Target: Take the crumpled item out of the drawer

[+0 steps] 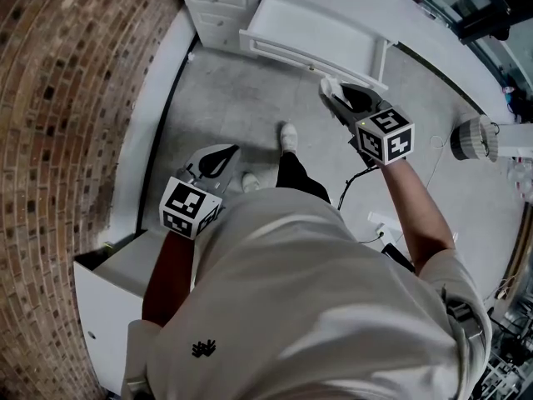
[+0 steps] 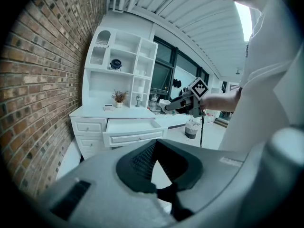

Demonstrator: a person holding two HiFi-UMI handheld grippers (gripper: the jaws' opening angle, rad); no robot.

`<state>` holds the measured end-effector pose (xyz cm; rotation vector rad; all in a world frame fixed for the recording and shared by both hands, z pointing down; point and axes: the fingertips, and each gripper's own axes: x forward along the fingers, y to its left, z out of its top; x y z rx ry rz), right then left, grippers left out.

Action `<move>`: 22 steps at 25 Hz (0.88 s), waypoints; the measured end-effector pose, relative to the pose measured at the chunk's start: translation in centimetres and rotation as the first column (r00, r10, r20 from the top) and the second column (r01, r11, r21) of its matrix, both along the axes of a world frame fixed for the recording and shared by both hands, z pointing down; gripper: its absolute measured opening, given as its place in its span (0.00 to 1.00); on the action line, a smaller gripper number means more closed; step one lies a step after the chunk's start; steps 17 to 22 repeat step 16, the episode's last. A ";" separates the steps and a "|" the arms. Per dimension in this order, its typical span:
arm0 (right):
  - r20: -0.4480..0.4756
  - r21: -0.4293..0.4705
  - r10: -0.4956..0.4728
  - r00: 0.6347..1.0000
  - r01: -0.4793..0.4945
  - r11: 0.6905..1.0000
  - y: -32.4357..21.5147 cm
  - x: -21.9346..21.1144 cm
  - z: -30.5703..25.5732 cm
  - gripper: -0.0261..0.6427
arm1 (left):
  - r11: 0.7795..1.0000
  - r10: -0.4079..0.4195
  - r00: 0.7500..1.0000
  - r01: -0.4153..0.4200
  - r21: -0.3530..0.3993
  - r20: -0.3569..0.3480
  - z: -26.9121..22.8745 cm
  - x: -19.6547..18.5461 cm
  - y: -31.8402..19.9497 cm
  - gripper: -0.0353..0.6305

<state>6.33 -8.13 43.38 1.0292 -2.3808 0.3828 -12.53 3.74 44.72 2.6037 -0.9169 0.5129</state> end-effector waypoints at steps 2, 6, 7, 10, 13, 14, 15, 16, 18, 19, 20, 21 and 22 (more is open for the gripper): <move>0.002 -0.001 0.000 1.000 0.000 1.000 -0.2 0.0 0.0 0.22 | 1.000 0.003 1.000 -0.003 0.000 -0.001 0.0 0.1 -0.3 0.06; 0.006 -0.007 0.000 1.000 0.000 1.000 -0.6 0.2 0.2 0.22 | 1.000 0.007 1.000 -0.007 -0.009 0.005 0.4 0.2 -0.8 0.06; 0.007 -0.008 0.000 1.000 0.000 1.000 -0.7 0.2 0.3 0.22 | 1.000 0.006 1.000 -0.006 -0.008 0.006 0.4 0.2 -1.0 0.06; 0.011 -0.010 -0.003 1.000 0.003 1.000 -1.4 0.2 0.3 0.22 | 1.000 0.002 1.000 -0.002 -0.008 0.005 0.4 0.3 -1.6 0.06; 0.012 -0.012 -0.003 1.000 0.003 1.000 -2.3 0.4 0.4 0.22 | 1.000 0.004 1.000 -0.004 -0.014 0.005 0.4 0.5 -2.3 0.06; 0.011 -0.013 -0.004 1.000 0.004 1.000 -2.6 0.5 0.4 0.22 | 1.000 0.003 1.000 -0.002 -0.016 0.006 0.5 0.5 -2.6 0.06; 0.011 -0.014 -0.005 1.000 0.005 1.000 -2.9 0.5 0.5 0.22 | 1.000 0.001 1.000 -0.001 -0.018 0.006 0.5 0.5 -2.9 0.06; 0.010 -0.015 -0.005 1.000 0.006 1.000 -3.3 0.6 0.6 0.22 | 1.000 -0.001 1.000 0.001 -0.020 0.006 0.6 0.5 -3.2 0.06; 0.010 -0.015 -0.005 1.000 0.006 1.000 -3.3 0.6 0.6 0.22 | 1.000 -0.001 1.000 0.001 -0.020 0.006 0.6 0.5 -3.2 0.06; 0.010 -0.015 -0.005 1.000 0.006 1.000 -3.3 0.6 0.6 0.22 | 1.000 -0.001 1.000 0.001 -0.020 0.006 0.6 0.5 -3.2 0.06; 0.010 -0.015 -0.005 1.000 0.006 1.000 -3.3 0.6 0.6 0.22 | 1.000 -0.001 1.000 0.001 -0.020 0.006 0.6 0.5 -3.2 0.06; 0.010 -0.015 -0.005 1.000 0.006 1.000 -3.3 0.6 0.6 0.22 | 1.000 -0.001 1.000 0.001 -0.020 0.006 0.6 0.5 -3.2 0.06; 0.010 -0.015 -0.005 1.000 0.006 1.000 -3.3 0.6 0.6 0.22 | 1.000 -0.001 1.000 0.001 -0.020 0.006 0.6 0.5 -3.2 0.06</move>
